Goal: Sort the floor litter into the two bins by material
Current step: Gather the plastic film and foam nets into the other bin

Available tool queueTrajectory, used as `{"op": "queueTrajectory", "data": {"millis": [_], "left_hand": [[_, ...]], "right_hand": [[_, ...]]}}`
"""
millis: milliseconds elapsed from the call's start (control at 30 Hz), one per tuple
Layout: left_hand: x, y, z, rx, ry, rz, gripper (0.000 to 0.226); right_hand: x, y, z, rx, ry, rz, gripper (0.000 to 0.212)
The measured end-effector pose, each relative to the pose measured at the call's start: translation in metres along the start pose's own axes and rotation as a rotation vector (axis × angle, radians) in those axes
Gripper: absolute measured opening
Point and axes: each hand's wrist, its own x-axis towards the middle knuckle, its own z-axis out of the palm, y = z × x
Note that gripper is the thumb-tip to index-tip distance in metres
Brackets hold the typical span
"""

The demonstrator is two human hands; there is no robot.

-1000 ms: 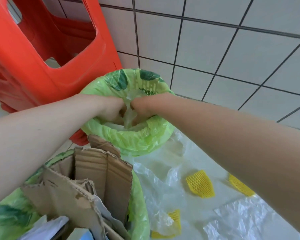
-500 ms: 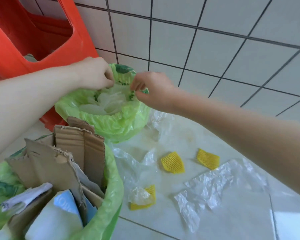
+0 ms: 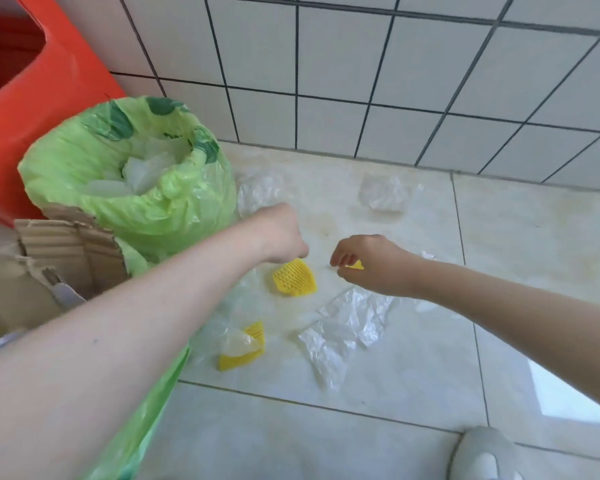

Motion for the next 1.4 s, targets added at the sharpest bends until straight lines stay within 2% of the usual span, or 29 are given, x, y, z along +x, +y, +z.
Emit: {"op": "queueTrajectory", "data": {"millis": [67, 100, 200, 300, 433, 567, 667, 800, 1000, 1100, 1167, 1300, 1400], "left_hand": [[-0.011, 0.006, 0.044, -0.222, 0.095, -0.043, 0.028], [-0.018, 0.009, 0.064, -0.235, 0.140, -0.038, 0.031], [-0.034, 0.000, 0.112, -0.046, 0.217, 0.007, 0.037], [-0.034, -0.030, 0.134, 0.124, 0.268, -0.057, 0.046], [-0.031, -0.063, 0.149, 0.216, 0.231, -0.148, 0.052], [-0.036, -0.078, 0.163, 0.305, 0.137, -0.152, 0.047], [-0.040, -0.085, 0.173, 0.344, 0.147, -0.105, 0.048], [-0.035, -0.098, 0.178, 0.326, 0.239, 0.033, 0.050], [-0.029, -0.109, 0.184, 0.146, 0.289, 0.148, 0.047], [-0.038, -0.098, 0.180, 0.064, 0.294, 0.200, 0.034], [-0.045, -0.089, 0.176, -0.019, 0.312, 0.171, 0.026], [-0.058, -0.069, 0.178, -0.124, 0.364, 0.225, 0.034], [-0.063, -0.060, 0.179, -0.210, 0.354, 0.246, 0.013]], "right_hand": [[-0.010, 0.022, 0.020, 0.040, -0.026, 0.059, 0.021], [-0.016, 0.033, 0.030, 0.045, -0.042, 0.081, 0.022], [-0.037, 0.063, 0.058, 0.019, -0.066, 0.163, 0.029], [-0.051, 0.080, 0.076, -0.068, 0.008, 0.218, 0.034], [-0.045, 0.084, 0.088, -0.185, 0.093, 0.178, 0.043], [-0.033, 0.090, 0.094, -0.313, 0.013, 0.185, 0.067], [-0.027, 0.096, 0.097, -0.356, 0.010, 0.224, 0.075], [-0.019, 0.105, 0.097, -0.399, 0.072, 0.211, 0.061], [0.004, 0.109, 0.083, -0.225, 0.143, 0.224, 0.017], [0.019, 0.100, 0.077, -0.028, 0.217, 0.231, 0.014], [0.025, 0.090, 0.071, 0.058, 0.250, 0.227, 0.013], [0.026, 0.069, 0.063, 0.222, 0.286, 0.208, 0.011], [0.012, 0.058, 0.064, 0.296, 0.307, 0.150, 0.007]]}}
